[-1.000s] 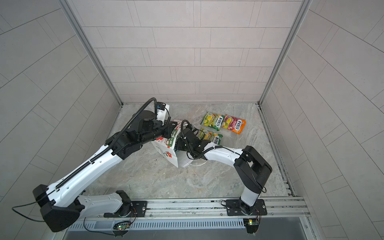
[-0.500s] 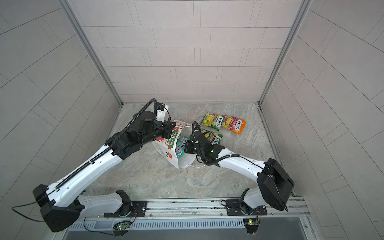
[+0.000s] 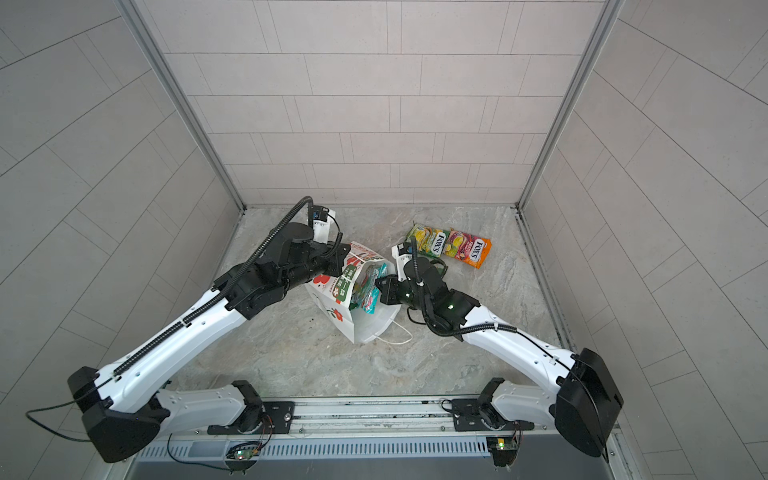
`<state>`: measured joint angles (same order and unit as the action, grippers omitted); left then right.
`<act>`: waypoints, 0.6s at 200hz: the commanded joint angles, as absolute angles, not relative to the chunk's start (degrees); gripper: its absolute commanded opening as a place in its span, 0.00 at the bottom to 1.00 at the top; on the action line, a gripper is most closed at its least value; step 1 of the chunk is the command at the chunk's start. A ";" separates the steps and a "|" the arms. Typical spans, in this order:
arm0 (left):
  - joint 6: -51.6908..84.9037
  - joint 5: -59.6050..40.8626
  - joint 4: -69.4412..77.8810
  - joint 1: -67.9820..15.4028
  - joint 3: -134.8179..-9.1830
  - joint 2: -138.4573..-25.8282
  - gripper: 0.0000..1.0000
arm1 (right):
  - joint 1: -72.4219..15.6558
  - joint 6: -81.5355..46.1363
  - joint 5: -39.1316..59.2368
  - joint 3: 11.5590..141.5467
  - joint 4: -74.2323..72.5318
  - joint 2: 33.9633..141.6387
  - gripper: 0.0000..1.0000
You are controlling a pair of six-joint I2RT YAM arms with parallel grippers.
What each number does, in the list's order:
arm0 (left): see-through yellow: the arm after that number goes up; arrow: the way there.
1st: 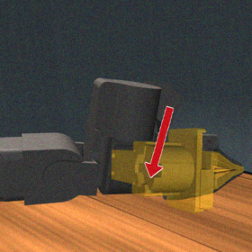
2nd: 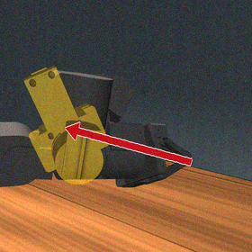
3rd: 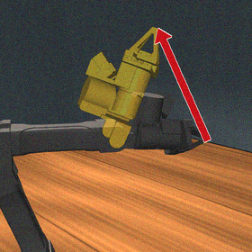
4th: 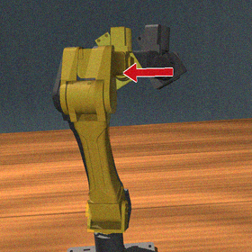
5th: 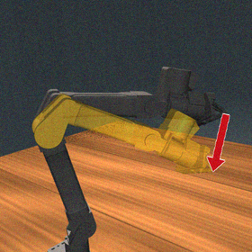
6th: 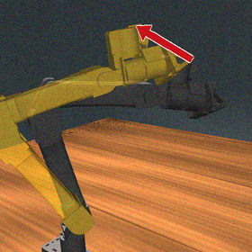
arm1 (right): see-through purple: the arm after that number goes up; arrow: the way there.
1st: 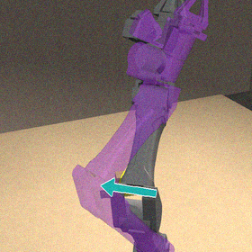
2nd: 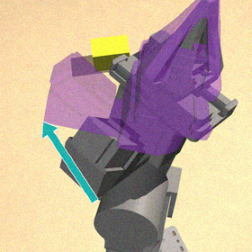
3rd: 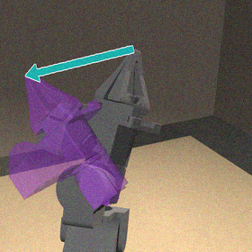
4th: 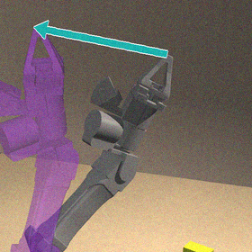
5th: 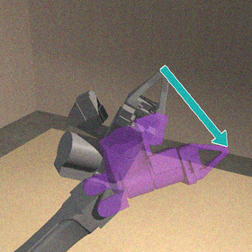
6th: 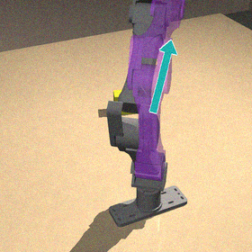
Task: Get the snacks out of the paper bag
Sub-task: 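Lift the teal packet up out of the bag with the right gripper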
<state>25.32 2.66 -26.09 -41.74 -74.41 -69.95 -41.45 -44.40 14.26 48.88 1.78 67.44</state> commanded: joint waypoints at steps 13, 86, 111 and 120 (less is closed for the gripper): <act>27.91 7.44 -26.70 -41.93 -74.74 -70.31 0.00 | -41.27 -42.72 19.80 50.83 1.20 63.92 0.00; 28.83 8.88 -27.38 -41.93 -76.09 -71.54 0.00 | -39.88 -42.20 23.14 53.15 3.44 59.24 0.00; 28.56 8.06 -27.76 -41.95 -76.44 -72.15 0.00 | -38.41 -42.71 24.10 54.47 4.08 57.15 0.00; 28.63 8.03 -27.94 -41.97 -76.60 -72.32 0.00 | -37.82 -42.72 24.36 55.06 4.57 56.26 0.00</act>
